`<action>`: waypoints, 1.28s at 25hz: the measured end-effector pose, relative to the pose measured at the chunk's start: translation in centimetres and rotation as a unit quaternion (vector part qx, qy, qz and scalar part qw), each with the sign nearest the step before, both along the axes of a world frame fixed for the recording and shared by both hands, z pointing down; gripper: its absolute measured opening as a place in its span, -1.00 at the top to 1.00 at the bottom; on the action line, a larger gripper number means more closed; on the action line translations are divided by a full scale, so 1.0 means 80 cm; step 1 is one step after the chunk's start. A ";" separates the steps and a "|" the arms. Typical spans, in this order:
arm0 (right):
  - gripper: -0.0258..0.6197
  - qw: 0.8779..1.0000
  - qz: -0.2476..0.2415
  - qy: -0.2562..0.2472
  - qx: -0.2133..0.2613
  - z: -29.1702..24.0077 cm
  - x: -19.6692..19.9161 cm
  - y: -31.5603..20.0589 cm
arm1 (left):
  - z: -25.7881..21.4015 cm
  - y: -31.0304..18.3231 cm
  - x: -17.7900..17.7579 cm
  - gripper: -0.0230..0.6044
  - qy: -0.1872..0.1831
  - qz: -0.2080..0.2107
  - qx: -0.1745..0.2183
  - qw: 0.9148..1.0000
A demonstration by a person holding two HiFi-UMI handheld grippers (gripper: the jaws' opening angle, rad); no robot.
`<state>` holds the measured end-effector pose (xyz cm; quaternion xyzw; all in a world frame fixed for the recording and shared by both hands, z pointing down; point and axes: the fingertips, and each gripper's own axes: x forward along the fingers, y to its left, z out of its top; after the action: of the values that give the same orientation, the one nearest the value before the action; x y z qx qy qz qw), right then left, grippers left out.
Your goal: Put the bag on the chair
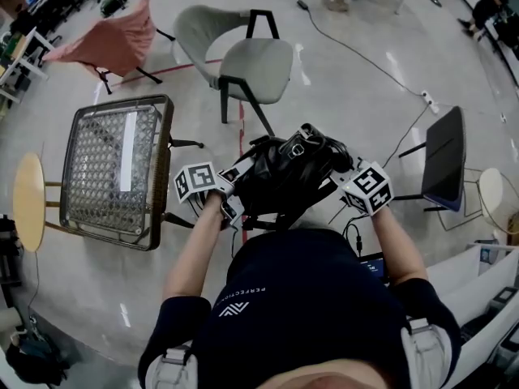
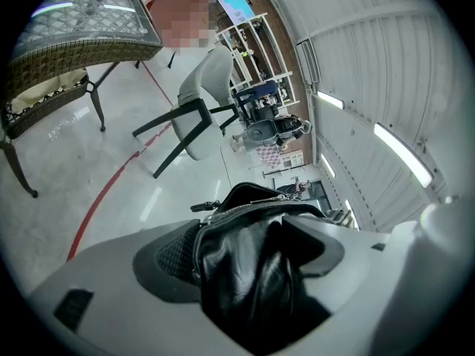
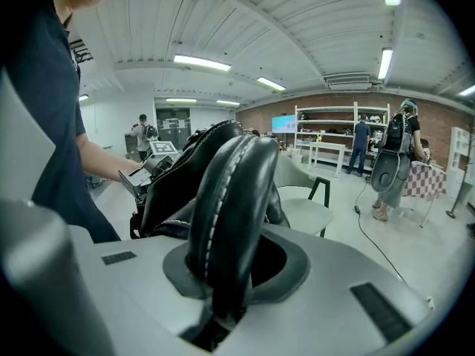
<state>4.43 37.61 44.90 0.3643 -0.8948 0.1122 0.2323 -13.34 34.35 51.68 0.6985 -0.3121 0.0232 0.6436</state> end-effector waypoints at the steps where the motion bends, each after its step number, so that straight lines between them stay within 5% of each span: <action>1: 0.73 1.000 -0.001 -0.001 -0.001 0.001 0.003 -0.007 | 0.001 -0.006 0.002 -0.15 -0.001 -0.002 -0.001 1.000; 32: 0.73 0.998 -0.059 -0.004 0.013 -0.003 0.134 -0.266 | -0.004 -0.236 0.129 -0.16 -0.007 -0.074 0.000 0.997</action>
<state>15.18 16.30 44.63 0.3131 -0.9172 0.0885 0.2300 -3.00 15.50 51.36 0.6730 -0.3676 -0.0195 0.6416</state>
